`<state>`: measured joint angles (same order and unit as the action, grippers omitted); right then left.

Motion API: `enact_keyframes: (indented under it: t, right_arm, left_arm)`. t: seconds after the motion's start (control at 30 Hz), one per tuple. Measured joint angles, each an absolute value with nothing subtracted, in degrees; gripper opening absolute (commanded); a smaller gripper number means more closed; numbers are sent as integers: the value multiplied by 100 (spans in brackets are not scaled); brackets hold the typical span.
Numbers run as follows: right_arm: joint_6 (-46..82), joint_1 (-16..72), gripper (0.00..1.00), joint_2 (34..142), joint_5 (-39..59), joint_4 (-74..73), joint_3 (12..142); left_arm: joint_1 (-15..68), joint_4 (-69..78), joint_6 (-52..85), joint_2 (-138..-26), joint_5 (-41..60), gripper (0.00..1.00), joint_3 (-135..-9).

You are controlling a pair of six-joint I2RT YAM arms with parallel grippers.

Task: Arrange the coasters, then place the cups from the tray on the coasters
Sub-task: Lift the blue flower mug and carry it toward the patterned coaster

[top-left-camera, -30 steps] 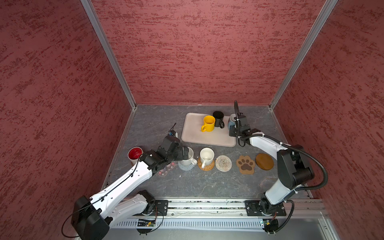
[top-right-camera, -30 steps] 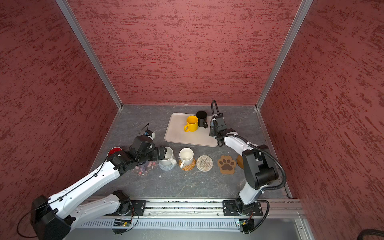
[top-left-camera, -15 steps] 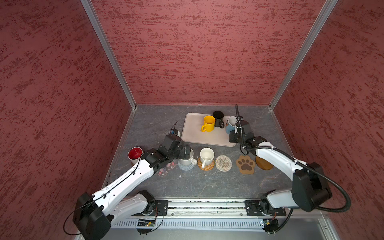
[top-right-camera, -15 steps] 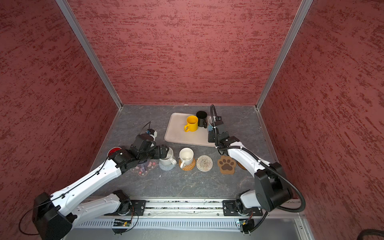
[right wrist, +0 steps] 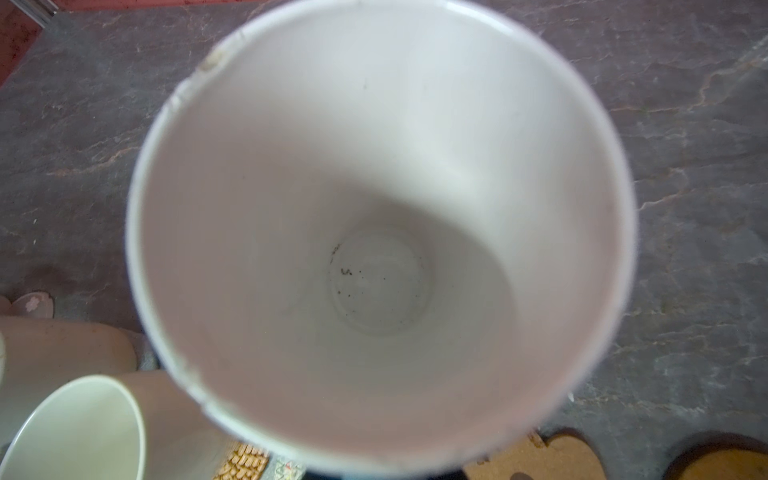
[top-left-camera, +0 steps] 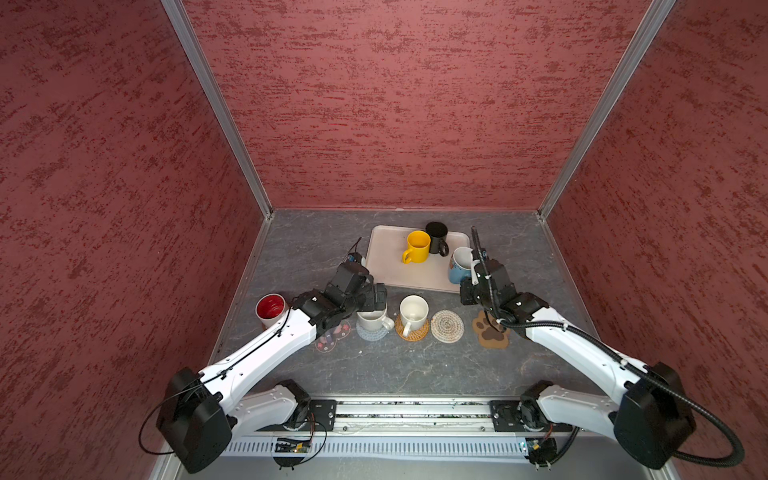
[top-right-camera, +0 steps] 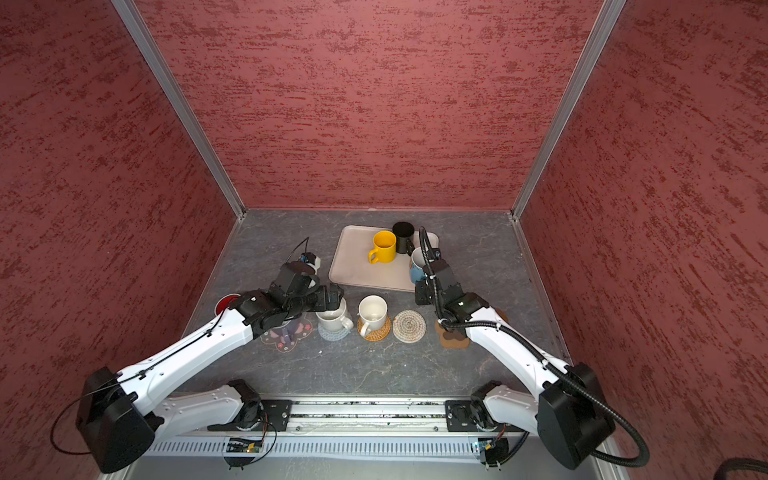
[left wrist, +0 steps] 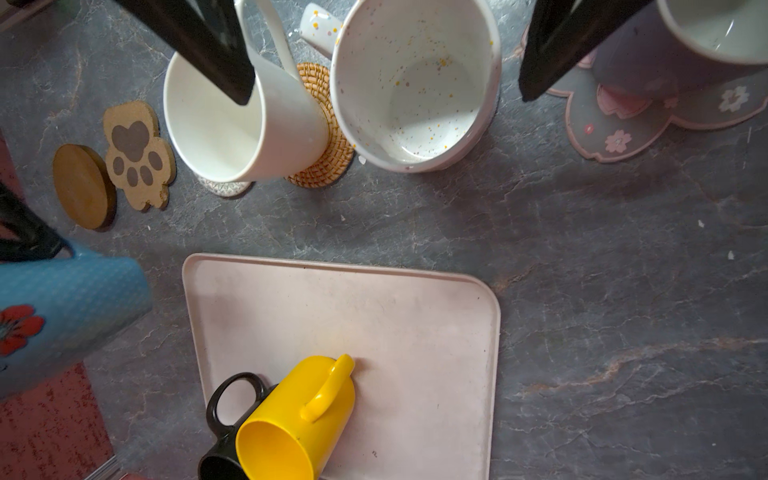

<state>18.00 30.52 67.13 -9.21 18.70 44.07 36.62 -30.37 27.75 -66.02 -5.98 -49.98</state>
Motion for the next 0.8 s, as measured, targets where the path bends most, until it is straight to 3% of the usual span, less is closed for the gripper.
enact_keyframes:
  t: [0.8]
  right_arm:
    - [2674, 4313, 0, 5179, -926, 2679, 3162]
  left_arm:
    - [3745, -2681, 2775, -7321, -563, 100, -5391]
